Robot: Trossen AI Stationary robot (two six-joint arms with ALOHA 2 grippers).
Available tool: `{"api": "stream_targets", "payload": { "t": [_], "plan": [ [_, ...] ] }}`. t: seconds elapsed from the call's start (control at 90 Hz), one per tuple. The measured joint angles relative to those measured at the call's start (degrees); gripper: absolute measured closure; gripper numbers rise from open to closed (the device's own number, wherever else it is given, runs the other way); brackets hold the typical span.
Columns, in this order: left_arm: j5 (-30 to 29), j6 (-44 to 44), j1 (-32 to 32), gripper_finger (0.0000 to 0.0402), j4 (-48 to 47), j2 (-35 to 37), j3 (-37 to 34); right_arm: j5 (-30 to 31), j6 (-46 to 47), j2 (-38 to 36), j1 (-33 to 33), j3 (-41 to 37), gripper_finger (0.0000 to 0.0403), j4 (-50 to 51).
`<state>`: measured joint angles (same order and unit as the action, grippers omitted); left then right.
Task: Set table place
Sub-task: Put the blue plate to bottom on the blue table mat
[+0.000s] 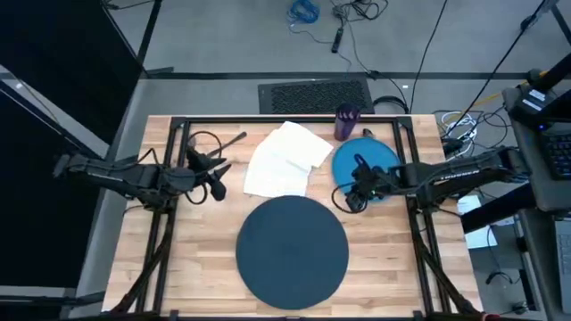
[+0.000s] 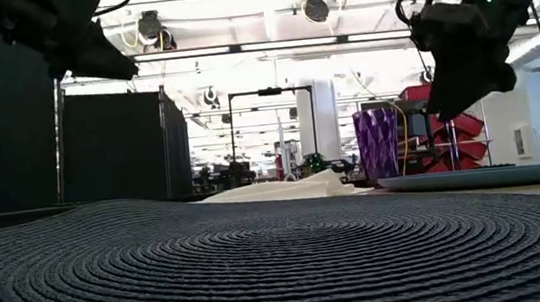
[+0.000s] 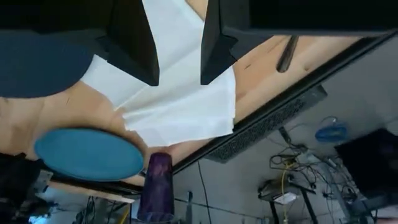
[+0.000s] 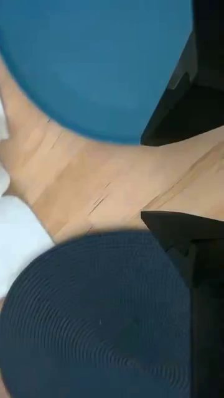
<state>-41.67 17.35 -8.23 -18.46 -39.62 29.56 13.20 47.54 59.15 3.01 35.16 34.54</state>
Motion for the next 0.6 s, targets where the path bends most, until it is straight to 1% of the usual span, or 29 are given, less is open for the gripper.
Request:
{"api": "stream_targets", "payload": {
  "t": [0.178, 0.378, 0.522, 0.6],
  "plan": [
    [0.0, 0.0, 0.0, 0.0297, -0.1, -0.6, 0.0, 0.4, 0.0, 2.4, 1.2, 0.0, 0.0234, 3.8],
    [0.7, 0.2, 0.0, 0.0297, 0.0, -1.9, 0.0, 1.9, -3.4, 8.4, 3.1, 0.0, 0.0234, 4.3],
    [1.0, 0.3, 0.0, 0.0297, 0.0, -3.4, 0.0, 2.1, -4.1, 12.9, 3.1, 0.0, 0.0234, 6.3],
    [1.0, 0.3, 0.0, 0.0297, 0.6, -4.4, 0.0, 3.3, -4.5, 14.8, 3.1, 0.0, 0.0234, 7.2]
  ]
}}
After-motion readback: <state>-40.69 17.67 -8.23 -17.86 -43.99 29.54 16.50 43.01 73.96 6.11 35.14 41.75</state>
